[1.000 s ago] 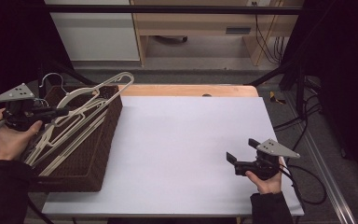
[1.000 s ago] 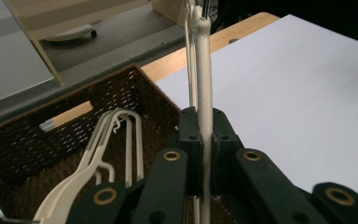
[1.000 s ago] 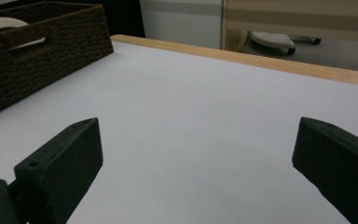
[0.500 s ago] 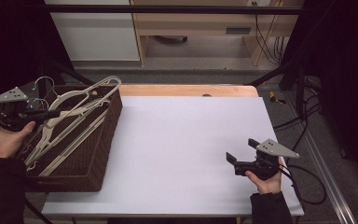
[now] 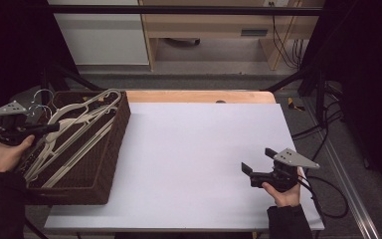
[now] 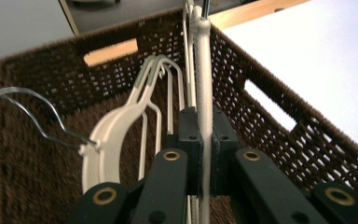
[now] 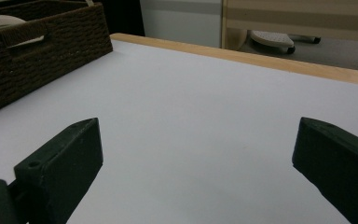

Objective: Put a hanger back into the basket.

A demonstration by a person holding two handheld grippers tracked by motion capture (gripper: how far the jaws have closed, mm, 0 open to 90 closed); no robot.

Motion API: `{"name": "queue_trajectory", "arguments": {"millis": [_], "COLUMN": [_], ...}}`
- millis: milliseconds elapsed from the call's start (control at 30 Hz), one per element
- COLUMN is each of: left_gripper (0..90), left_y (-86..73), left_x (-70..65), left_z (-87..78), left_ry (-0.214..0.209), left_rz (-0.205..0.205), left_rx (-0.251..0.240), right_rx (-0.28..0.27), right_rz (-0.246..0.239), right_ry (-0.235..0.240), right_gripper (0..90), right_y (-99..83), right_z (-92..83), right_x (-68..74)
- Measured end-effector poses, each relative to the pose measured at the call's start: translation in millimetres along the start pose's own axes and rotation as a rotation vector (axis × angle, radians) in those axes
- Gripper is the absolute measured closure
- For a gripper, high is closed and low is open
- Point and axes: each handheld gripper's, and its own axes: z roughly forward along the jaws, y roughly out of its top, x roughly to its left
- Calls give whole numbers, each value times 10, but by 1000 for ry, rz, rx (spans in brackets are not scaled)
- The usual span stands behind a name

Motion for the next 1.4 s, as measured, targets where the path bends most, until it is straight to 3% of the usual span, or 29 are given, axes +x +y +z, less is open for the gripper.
{"name": "queue_trajectory", "arguments": {"millis": [767, 900, 967, 1200, 1300, 1400], "left_gripper": [841, 834, 823, 756, 710, 662], "left_y": [-378, -390, -411, -432, -440, -425], "left_x": [-6, 2, 24, 75, 70, 27], "left_z": [411, 451, 447, 303, 226, 114], "left_ry": [-11, 24, 67, 121, 164, 166], "left_rz": [-122, -148, -157, -212, -234, -255], "left_rx": [96, 142, 157, 118, 93, 27], "right_rx": [-4, -1, -2, -2, -3, -1], "right_rz": [-1, 8, 9, -1, 0, 1], "right_ry": [1, 2, 2, 2, 2, 3], "right_gripper": [21, 21, 21, 21, 21, 21], "right_y": [2, 5, 5, -1, 0, 0], "right_z": [-7, -8, -8, -1, 0, -1], "right_x": [-1, 5, 6, 1, 2, 2]}}
